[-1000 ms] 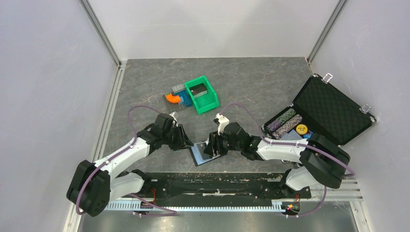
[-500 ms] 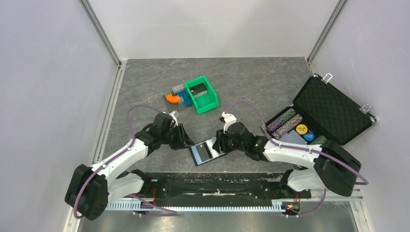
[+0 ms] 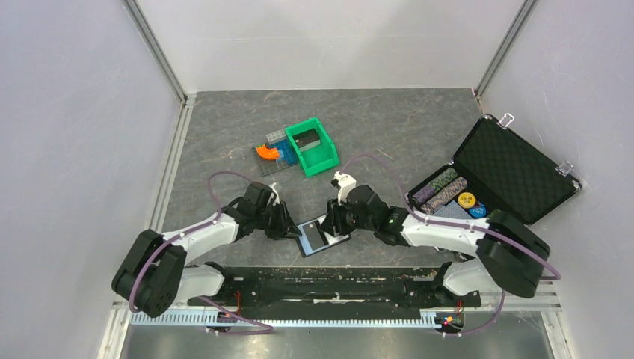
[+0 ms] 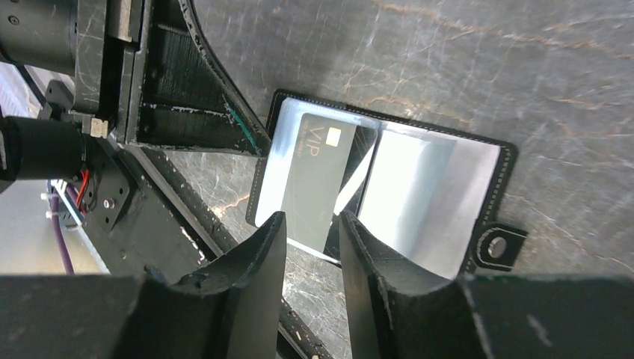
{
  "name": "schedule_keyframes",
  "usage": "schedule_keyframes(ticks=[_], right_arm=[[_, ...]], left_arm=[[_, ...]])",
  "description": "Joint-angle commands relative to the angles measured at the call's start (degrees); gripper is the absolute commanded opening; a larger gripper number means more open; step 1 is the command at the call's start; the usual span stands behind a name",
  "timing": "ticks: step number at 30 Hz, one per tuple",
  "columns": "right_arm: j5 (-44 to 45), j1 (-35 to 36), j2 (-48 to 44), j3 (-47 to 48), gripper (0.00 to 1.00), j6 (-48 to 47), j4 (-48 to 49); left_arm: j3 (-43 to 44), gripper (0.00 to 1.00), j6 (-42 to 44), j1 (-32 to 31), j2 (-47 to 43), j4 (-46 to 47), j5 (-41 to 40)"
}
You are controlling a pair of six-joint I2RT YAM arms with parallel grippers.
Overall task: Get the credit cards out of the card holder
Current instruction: Remove the credit card from the card holder.
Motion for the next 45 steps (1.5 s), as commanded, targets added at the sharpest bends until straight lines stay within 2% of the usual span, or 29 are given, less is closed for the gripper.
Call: schedule_keyframes(ticks=[1, 8, 19, 36, 40, 45], right_arm=[[-7.3, -1.2, 4.2, 0.4, 0.34, -0.7, 6.5], [-12.6, -2.8, 9.3, -0.9, 0.33, 0.2, 9.9], [-12.0, -5.1, 11.5, -3.1, 0.34, 0.5, 11.0], [-18.1, -5.9, 16.4, -6.0, 0.32, 4.3, 19.6], [-18.4, -6.5, 16.6, -6.6, 0.28, 4.7, 20.5], [-19.2, -7.5, 16.0, -8.3, 0.10, 6.0, 23.3]], left_arm=[[-1.3, 0.27, -1.2, -0.1, 2.3, 4.8, 1.4], [-1.7, 0.23, -1.0, -0.1, 3.5, 5.5, 0.8], [-1.8, 0.23, -0.4, -0.1, 4.8, 5.4, 0.3], [-2.1, 0.23, -0.3, -0.1, 4.8, 5.1, -0.1], [-2.2, 0.23, -0.2, -0.1, 4.8, 5.2, -0.2], [-2.3, 0.23, -0.2, -0.1, 4.9, 5.2, -0.2]])
